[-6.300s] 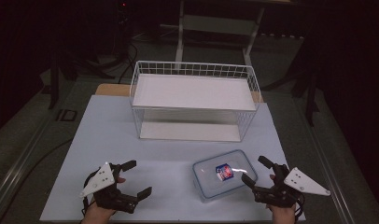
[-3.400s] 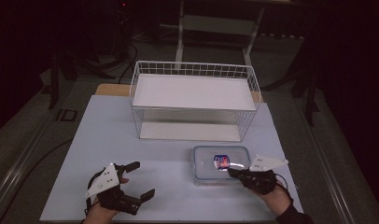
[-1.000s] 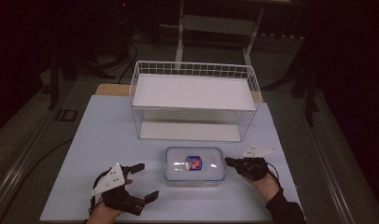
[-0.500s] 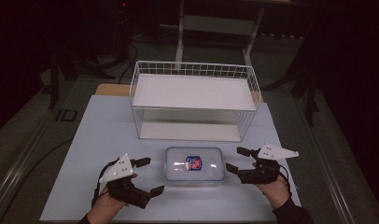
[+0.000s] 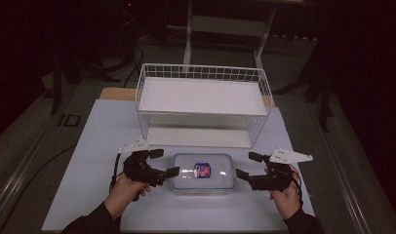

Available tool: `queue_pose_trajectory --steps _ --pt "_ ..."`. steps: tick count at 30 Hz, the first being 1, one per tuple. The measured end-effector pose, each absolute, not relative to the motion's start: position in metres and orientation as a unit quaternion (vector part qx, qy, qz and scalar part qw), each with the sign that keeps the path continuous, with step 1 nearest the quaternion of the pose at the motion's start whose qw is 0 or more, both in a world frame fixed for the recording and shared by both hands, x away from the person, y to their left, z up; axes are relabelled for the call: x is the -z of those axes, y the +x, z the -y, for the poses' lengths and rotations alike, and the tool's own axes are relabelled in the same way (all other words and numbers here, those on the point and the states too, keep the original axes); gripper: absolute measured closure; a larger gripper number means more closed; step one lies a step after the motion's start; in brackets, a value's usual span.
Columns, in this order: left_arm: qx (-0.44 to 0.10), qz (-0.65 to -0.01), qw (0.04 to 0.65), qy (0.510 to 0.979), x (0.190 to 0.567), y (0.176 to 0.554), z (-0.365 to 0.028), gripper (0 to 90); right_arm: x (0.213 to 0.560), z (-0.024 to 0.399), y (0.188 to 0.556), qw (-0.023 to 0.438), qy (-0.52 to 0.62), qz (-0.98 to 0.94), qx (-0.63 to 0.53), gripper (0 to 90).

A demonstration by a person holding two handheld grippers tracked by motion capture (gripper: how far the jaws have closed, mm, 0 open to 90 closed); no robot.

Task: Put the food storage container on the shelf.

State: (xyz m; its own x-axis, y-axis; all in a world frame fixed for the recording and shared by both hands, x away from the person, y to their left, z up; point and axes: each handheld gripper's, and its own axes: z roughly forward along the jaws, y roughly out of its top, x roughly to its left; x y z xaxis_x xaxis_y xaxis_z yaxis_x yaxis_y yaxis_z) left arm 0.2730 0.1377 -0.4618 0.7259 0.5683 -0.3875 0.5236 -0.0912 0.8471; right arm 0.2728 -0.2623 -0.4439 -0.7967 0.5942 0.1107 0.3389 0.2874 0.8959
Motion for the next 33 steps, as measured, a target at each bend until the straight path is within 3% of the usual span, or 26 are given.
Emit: queue_pose_trajectory --steps 6,12,20,25,26,33 --pt "0.075 -0.45 0.519 0.723 0.483 0.296 -0.144 0.0 0.445 0.254 0.27 0.124 0.304 -0.795 -0.51 10.3" --pt "0.146 -0.507 0.478 0.702 0.505 0.311 -0.145 0.0 0.446 0.251 0.27 0.115 0.311 -0.796 -0.507 10.3" --pt "0.214 -0.523 0.444 0.695 0.528 0.32 -0.141 5.3 0.449 0.252 0.269 0.098 0.316 -0.799 -0.502 11.0" --pt "0.239 -0.533 0.448 0.677 0.535 0.322 -0.143 20.2 0.453 0.254 0.271 0.085 0.323 -0.801 -0.498 14.9" --pt "0.243 -0.535 0.449 0.674 0.536 0.322 -0.143 30.1 0.454 0.255 0.272 0.081 0.323 -0.802 -0.496 16.0" --pt "0.256 -0.52 0.457 0.675 0.534 0.319 -0.146 47.7 0.456 0.257 0.274 0.063 0.323 -0.803 -0.497 25.4"
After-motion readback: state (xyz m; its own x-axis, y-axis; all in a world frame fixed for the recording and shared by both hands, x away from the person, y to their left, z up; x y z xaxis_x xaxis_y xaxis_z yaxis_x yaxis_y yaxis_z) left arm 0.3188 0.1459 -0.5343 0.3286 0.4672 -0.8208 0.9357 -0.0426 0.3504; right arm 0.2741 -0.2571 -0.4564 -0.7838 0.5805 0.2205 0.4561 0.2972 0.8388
